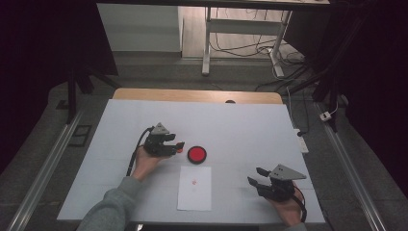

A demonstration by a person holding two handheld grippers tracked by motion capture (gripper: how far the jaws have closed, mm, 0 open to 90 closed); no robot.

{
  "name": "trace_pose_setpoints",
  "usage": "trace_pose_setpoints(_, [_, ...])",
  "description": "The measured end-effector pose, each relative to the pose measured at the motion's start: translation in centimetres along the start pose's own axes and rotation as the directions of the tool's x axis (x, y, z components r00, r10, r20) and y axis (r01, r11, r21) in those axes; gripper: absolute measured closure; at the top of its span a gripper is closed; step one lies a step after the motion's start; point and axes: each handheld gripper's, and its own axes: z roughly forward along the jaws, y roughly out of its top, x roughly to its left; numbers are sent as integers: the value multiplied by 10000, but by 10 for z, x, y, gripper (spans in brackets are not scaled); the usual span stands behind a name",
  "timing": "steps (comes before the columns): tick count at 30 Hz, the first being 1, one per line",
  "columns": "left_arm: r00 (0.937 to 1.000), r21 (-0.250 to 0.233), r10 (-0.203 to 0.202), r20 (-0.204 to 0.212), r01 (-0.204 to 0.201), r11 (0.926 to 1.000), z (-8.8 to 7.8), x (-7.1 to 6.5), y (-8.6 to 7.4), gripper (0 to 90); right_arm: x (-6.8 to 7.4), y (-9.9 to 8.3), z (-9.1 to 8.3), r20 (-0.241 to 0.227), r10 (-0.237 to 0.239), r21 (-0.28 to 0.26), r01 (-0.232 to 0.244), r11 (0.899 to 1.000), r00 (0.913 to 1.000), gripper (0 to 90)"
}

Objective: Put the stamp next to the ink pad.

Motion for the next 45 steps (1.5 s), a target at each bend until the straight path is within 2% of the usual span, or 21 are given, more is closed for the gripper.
trace_pose_setpoints(4, [9996,-208,-126,257,131,9997,-13,-2,2,334,-1,0,0,52,-33,41,33,10000,10000,467])
trace_pose_setpoints(7, [9995,-234,61,311,-53,9997,-25,-7,0,303,-2,-1,2,78,-82,121,81,9999,9999,464])
trace_pose_setpoints(13, [9980,-221,102,619,-88,9997,-46,-14,-6,308,-5,-1,4,18,0,90,0,10000,10000,459])
trace_pose_setpoints(19, [9977,-113,148,656,-141,9998,-64,-17,-17,311,-6,0,5,-18,-110,109,111,9999,9999,457])
trace_pose_setpoints(30, [9987,74,316,407,-320,9995,-98,-28,-50,312,-8,-1,5,-24,-149,53,149,9999,9999,455])
trace_pose_setpoints(40, [9998,73,200,82,-201,9998,-128,-26,-85,313,-8,-2,6,8,-241,84,241,9997,9997,454])
trace_pose_setpoints(45, [9999,-33,121,-121,-121,9999,-141,-24,-96,314,-8,-2,6,102,-388,184,386,9991,9992,453])
